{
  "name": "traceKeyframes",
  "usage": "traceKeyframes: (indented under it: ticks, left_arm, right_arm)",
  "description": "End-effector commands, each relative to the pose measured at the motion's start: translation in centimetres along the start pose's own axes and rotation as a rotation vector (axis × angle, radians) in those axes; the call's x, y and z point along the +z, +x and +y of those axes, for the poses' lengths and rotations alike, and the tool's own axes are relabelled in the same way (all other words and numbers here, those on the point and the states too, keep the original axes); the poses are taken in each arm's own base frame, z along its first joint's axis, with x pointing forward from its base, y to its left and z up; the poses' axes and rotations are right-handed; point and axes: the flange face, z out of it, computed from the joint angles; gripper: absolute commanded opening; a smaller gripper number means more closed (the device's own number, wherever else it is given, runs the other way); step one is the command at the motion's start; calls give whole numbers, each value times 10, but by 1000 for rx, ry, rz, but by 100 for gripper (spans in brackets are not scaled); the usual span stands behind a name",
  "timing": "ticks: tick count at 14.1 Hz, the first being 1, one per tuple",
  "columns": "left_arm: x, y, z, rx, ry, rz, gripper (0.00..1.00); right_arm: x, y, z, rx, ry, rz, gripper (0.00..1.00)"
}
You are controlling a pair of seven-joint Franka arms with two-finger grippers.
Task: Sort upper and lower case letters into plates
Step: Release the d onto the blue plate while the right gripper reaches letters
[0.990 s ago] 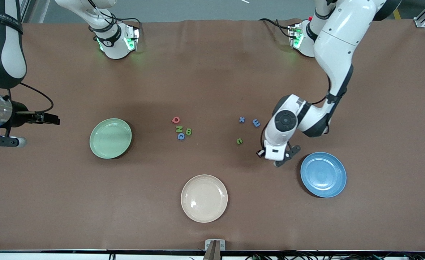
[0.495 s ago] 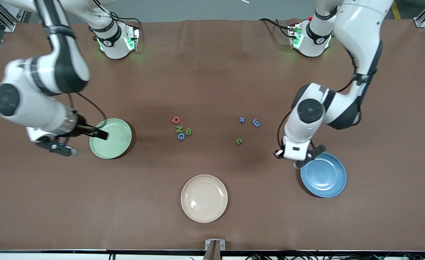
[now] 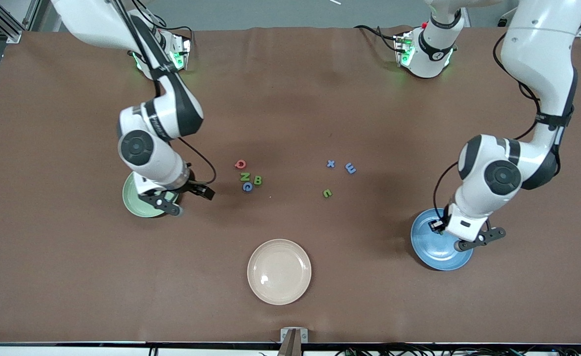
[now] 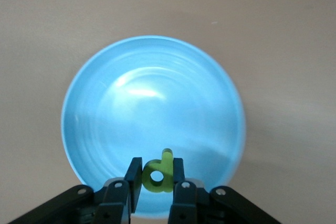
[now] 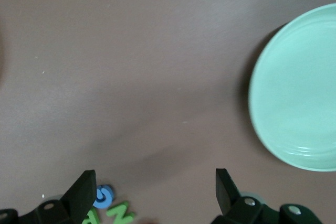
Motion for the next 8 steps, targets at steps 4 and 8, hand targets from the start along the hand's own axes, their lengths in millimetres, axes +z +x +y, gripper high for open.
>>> traceKeyframes:
  ticks: [4,8]
  left_arm:
    - [30,10,6,32,-7,1,100]
    - [22,4,16,26,-13,4,100]
  right_arm:
    - [53,-18,-33,47,29,31,98]
    - [79,-30,-55,59,37,42,96]
